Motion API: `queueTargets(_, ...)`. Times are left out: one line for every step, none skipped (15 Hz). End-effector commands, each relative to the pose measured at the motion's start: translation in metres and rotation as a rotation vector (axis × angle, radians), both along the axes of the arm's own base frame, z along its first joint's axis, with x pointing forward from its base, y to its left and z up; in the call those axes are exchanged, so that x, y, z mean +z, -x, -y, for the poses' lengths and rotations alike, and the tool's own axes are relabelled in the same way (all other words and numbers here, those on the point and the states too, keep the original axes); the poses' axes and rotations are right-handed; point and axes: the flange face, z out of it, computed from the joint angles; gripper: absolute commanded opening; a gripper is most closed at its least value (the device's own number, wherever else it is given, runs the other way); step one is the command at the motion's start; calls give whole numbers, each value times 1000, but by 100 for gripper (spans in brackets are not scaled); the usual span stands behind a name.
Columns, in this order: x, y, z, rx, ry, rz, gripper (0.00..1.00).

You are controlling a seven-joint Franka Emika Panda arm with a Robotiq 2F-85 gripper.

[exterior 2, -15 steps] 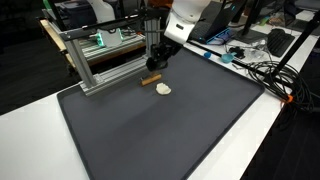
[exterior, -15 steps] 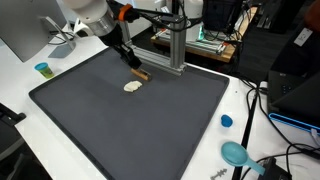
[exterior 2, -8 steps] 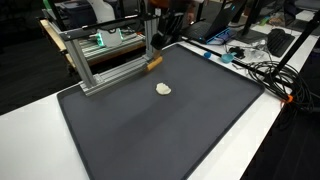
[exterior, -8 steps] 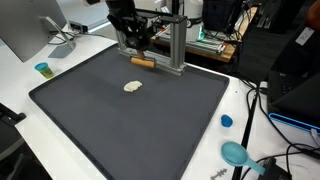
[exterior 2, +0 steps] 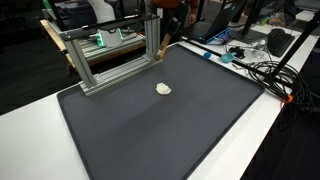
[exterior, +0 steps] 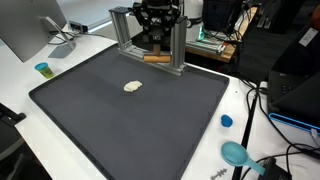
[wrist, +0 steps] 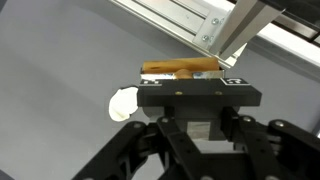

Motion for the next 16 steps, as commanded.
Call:
queueTargets(1, 0, 1, 3, 1, -2, 46)
queueTargets(1, -1, 3, 3, 1, -2, 21)
queueTargets(-10, 7, 6, -19, -27, -1, 21)
queueTargets(-10, 7, 2, 4, -81, 29, 21)
queueTargets(-9, 3, -4, 86, -119, 65, 21)
queueTargets(-9, -1, -7, 137, -137, 64, 21)
queueTargets(-8, -7, -8, 195, -153, 54, 21)
queueTargets(-6, -12, -8, 248, -170, 49, 21)
queueTargets(-2, -19, -7, 307, -165, 25, 21)
queueTargets(4, -26, -5, 361, -164, 3, 21)
queueTargets(14, -33, -1, 409, -147, -25, 21)
queueTargets(25, -40, 4, 455, -140, -48, 21)
queueTargets(34, -47, 9, 500, -127, -72, 21)
queueTargets(43, -55, 16, 543, -110, -96, 21)
queueTargets(50, -63, 25, 584, -85, -117, 21)
queueTargets(55, -70, 32, 631, -69, -137, 21)
